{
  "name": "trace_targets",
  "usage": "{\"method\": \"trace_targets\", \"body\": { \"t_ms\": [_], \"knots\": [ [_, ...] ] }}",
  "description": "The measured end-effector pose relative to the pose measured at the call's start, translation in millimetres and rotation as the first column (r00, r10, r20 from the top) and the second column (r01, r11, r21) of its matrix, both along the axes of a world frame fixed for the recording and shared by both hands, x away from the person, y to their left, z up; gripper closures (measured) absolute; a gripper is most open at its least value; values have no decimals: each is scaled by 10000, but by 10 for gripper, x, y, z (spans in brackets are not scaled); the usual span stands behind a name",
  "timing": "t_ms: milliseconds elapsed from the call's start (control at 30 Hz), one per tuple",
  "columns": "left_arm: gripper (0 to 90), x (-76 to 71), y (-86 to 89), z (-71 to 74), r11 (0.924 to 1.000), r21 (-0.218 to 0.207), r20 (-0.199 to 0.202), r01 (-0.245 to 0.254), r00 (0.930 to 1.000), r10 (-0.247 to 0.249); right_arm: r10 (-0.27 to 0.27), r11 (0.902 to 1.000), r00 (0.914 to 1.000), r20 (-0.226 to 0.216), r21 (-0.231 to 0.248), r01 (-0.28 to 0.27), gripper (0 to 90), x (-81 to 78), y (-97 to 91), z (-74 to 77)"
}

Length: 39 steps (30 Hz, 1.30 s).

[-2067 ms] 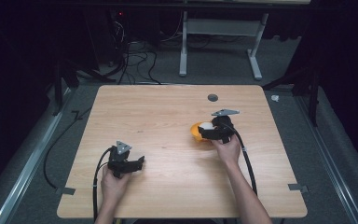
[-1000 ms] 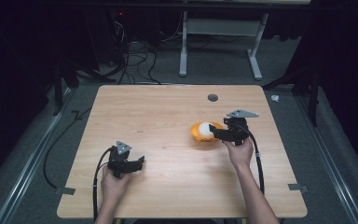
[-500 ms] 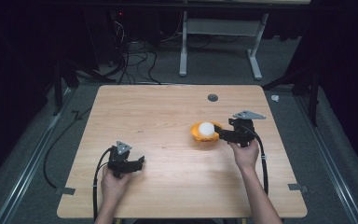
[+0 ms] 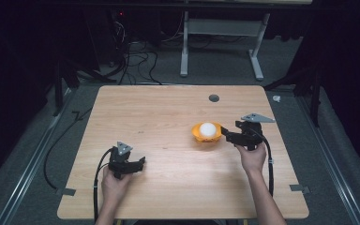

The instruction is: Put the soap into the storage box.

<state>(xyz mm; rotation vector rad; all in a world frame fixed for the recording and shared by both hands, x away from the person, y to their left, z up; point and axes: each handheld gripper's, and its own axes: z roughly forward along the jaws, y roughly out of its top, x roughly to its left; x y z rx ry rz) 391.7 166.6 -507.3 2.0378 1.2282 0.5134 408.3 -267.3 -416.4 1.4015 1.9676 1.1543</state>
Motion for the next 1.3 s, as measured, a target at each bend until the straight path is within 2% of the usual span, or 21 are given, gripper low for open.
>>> {"method": "trace_targets", "body": {
  "t_ms": [233,367,567,1300],
  "knots": [
    [201,0,1,-1,10000,-9,12,-7,10000,7,-75,9999,9999,93,-79,75,292,-63,-57,27],
    [201,-1,0,-1,10000,-12,13,-7,10000,7,-220,9998,9997,114,31,219,293,-119,-103,42],
    [201,-1,1,-1,10000,-10,11,-5,10000,5,-222,9997,9997,76,-50,223,293,-201,-112,13],
    [201,-1,1,0,10000,-7,-1,3,10000,-3,-568,9982,9984,70,212,567,296,-380,-291,-48]
  ]
}}
